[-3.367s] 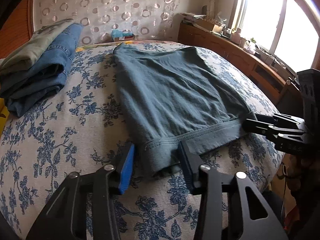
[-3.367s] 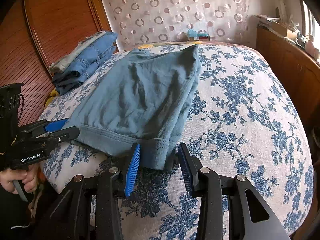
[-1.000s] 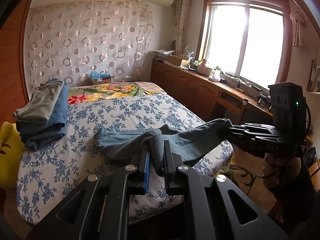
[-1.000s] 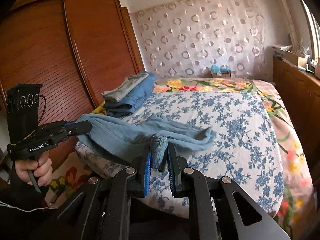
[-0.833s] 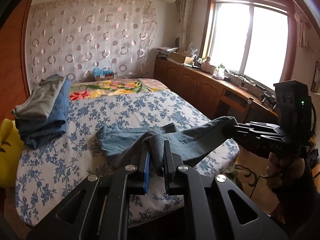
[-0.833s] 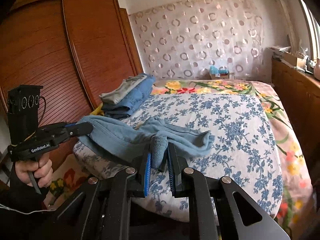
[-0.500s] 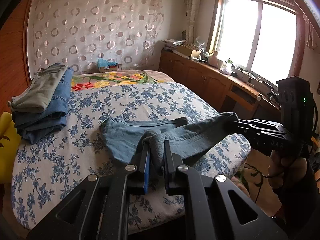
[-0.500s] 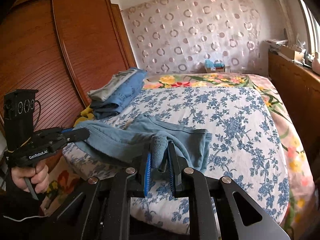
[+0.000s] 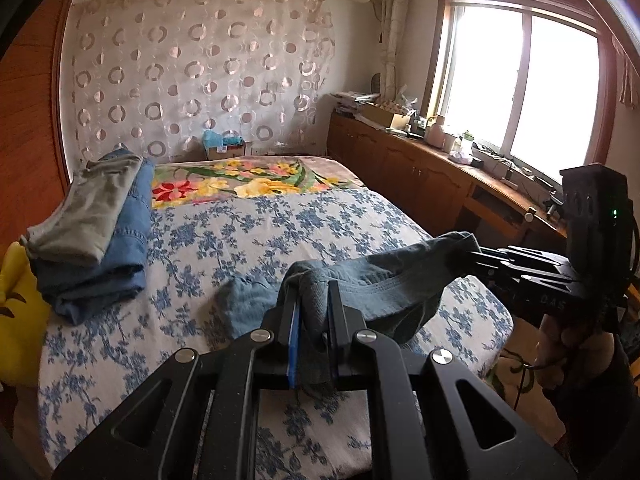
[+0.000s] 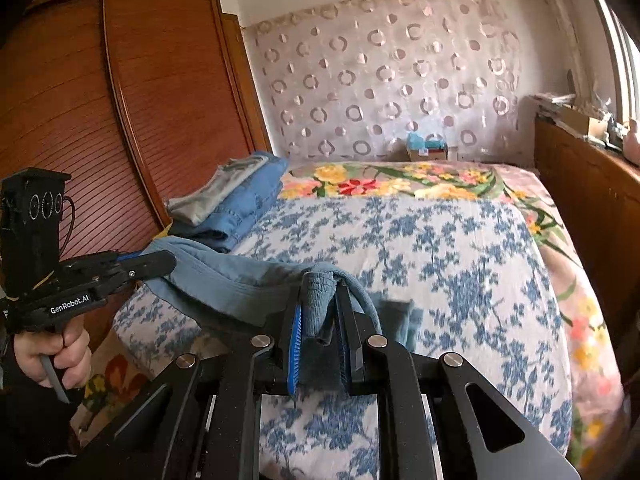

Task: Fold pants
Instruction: 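Lower the folded edge onto the shorts and open both tools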

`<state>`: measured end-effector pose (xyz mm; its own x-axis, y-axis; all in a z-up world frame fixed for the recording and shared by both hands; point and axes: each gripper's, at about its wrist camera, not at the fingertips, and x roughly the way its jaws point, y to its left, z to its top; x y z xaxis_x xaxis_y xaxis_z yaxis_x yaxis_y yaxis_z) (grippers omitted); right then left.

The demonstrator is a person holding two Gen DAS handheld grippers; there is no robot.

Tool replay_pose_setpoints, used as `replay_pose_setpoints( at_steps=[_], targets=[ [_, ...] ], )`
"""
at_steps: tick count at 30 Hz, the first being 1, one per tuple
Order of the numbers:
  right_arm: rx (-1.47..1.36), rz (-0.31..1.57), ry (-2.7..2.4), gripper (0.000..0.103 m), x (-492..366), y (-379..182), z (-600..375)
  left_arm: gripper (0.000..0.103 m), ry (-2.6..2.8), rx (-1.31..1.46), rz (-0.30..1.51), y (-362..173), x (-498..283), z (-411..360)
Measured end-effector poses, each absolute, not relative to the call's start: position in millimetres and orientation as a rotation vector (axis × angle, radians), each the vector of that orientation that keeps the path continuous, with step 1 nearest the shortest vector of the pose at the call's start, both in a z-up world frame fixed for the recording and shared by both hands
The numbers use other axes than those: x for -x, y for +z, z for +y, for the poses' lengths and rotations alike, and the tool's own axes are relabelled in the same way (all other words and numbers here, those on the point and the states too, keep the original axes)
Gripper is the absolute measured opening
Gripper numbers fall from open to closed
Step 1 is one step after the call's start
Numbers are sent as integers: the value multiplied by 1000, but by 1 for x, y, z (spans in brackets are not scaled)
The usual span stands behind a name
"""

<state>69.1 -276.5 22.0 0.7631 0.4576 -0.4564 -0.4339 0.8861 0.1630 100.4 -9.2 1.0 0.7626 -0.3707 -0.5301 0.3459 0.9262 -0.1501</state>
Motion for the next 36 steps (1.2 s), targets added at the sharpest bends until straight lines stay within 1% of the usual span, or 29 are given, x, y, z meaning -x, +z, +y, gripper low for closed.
replay_pose_setpoints(
  at_steps=[6, 21, 23, 24, 26, 27, 28, 30, 36],
  targets=[
    [-30, 530, 476, 15, -86, 15, -272, 12, -372, 35, 614, -8, -118, -10],
    [-3, 662, 430, 15, -145, -11, -258, 12, -328, 17, 704, -43, -157, -19],
    [0, 670, 417, 15, -149, -13, -257, 20, -322, 26, 710, -46, -158, -18],
    [-3, 668, 410, 20, -150, -13, -257, 23, -322, 31, 711, -46, -157, -17],
    [-9, 663, 398, 24, -149, -13, -257, 34, -326, 36, 706, -46, -155, -15],
    [-12, 661, 399, 25, -148, -12, -258, 39, -325, 35, 702, -45, -153, -14],
    [-12, 660, 395, 25, -147, -13, -259, 46, -325, 36, 697, -45, -152, -12],
    [-12, 658, 384, 28, -143, -13, -263, 47, -330, 43, 693, -45, -148, -8],
    [-6, 662, 376, 31, -122, -19, -279, 47, -312, 38, 715, -58, -127, 2]
  ],
)
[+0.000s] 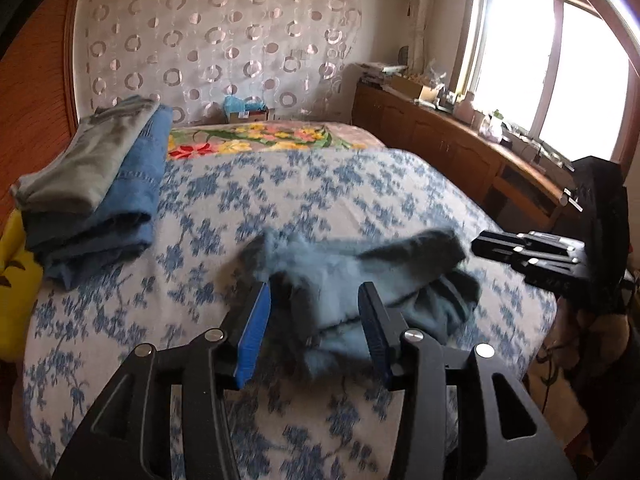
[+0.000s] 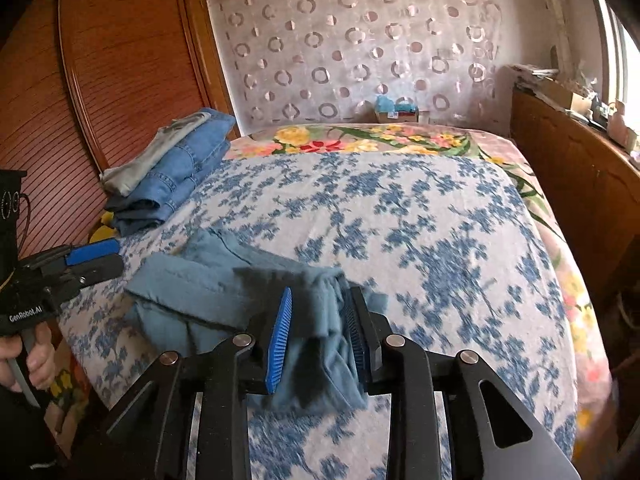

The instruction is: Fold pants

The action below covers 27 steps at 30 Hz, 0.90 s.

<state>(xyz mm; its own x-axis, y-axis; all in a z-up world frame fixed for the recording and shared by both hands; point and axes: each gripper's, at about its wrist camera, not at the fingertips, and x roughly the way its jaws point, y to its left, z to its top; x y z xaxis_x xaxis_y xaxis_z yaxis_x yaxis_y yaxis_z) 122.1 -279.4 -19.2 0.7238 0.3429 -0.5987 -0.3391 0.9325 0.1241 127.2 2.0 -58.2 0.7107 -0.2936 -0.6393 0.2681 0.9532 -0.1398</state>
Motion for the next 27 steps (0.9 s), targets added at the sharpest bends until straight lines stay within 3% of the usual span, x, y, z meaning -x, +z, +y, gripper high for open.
replay_pose_setpoints(
  at_steps=[5, 18, 20, 23, 27],
  targets=[
    [4, 710, 395, 36, -109, -33, -287, 47, -325, 36, 776, -81, -122, 2],
    [27, 763, 402, 34, -111, -50, -279, 46, -345, 22, 825, -102, -126, -7],
    [36, 759, 403, 19, -111, -52, -279, 39, -352, 28, 826, -104, -128, -7],
    [25, 720, 386, 9, -107, -51, -286, 20, -355, 26, 825, -104, -130, -7],
    [5, 683, 350, 5, -99, -48, -297, 12, -356, 24, 797, -99, -125, -5]
  ],
)
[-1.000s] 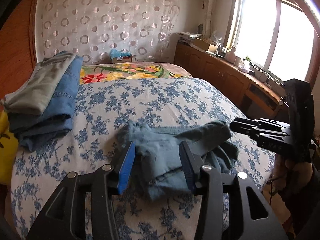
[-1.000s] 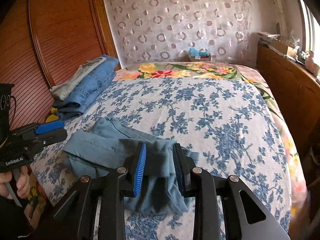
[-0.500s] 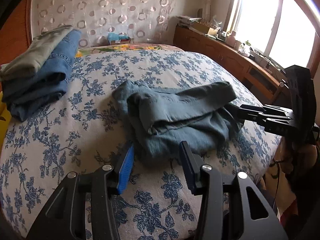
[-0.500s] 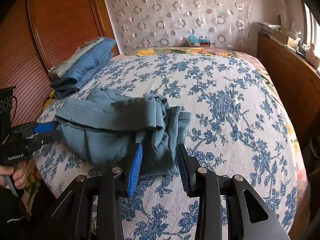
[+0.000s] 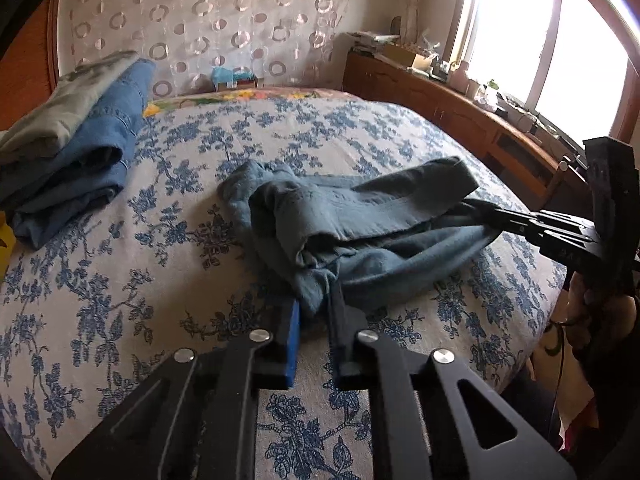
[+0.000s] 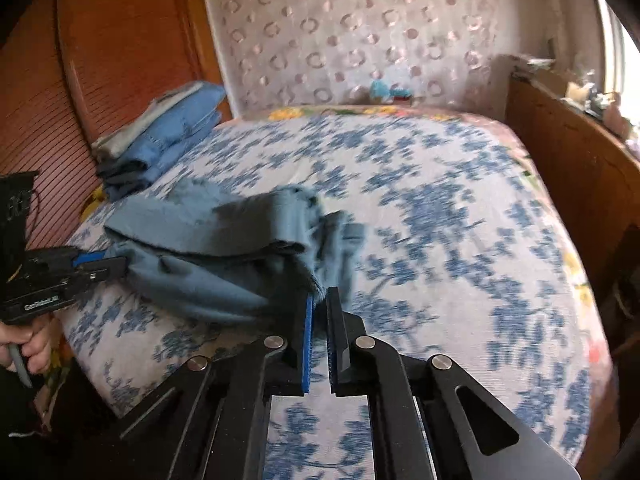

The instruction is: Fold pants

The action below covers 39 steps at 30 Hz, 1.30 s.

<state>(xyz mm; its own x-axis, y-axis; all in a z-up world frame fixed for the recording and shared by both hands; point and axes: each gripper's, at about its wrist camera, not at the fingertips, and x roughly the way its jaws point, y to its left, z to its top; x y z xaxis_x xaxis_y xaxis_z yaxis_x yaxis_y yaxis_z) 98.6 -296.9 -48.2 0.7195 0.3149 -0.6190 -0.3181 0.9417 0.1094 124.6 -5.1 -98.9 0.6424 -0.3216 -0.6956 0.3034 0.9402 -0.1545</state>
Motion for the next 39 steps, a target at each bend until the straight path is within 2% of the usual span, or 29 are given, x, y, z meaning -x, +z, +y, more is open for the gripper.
replay_pose_setpoints(
  at_steps=[12, 15, 17, 20, 23, 39],
  targets=[
    [-10, 658, 404, 5, -67, -36, -301, 14, -358, -2, 772, -86, -89, -7],
    [-14, 638, 411, 7, -66, -31, -299, 24, -354, 9, 780, -87, -93, -5],
    [-12, 635, 413, 14, -66, -29, -297, 29, -355, 14, 781, -87, -94, -3],
    [14, 644, 417, 24, -71, -31, -290, 29, -350, 15, 781, -87, -94, 2],
    [44, 670, 419, 27, -77, -38, -285, 29, -341, 12, 789, -89, -95, 5],
    [149, 763, 420, 29, -126, -53, -256, 30, -341, 3, 804, -85, -124, 11]
  ],
)
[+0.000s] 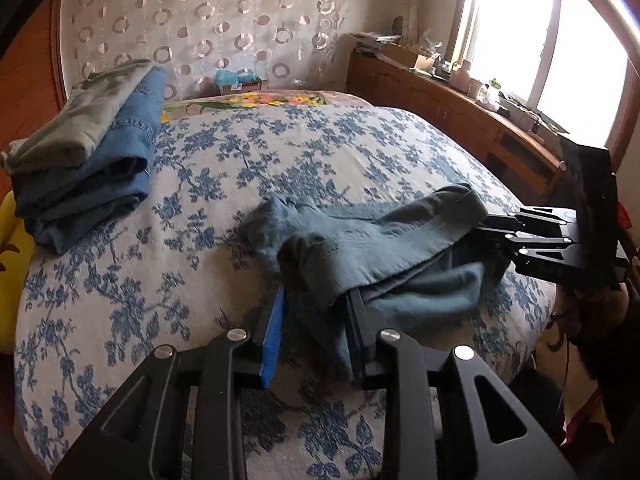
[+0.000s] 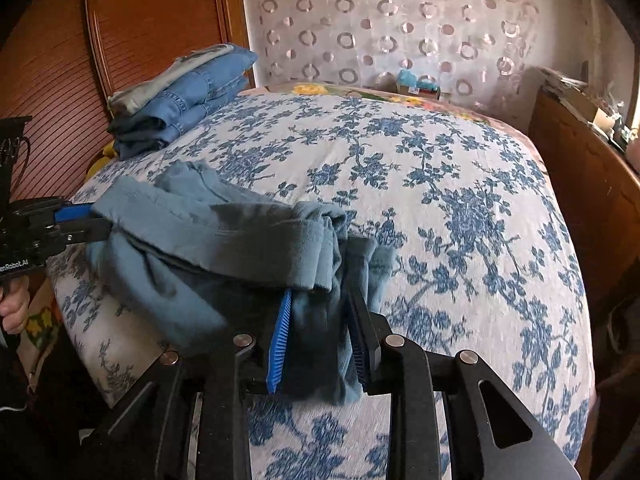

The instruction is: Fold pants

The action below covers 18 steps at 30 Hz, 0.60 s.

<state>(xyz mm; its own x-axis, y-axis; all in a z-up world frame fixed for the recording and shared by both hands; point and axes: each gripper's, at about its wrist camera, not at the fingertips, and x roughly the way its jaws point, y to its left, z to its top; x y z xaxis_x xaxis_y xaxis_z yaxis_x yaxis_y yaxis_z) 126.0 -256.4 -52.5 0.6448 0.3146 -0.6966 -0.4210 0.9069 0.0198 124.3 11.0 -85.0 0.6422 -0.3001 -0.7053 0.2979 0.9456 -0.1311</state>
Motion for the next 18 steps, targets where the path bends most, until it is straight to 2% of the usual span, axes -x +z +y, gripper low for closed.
replay_pose_setpoints(
  at_steps=[18],
  targets=[
    [109, 765, 409, 29, -191, -40, -254, 30, -307, 79, 790, -74, -191, 29]
  ],
)
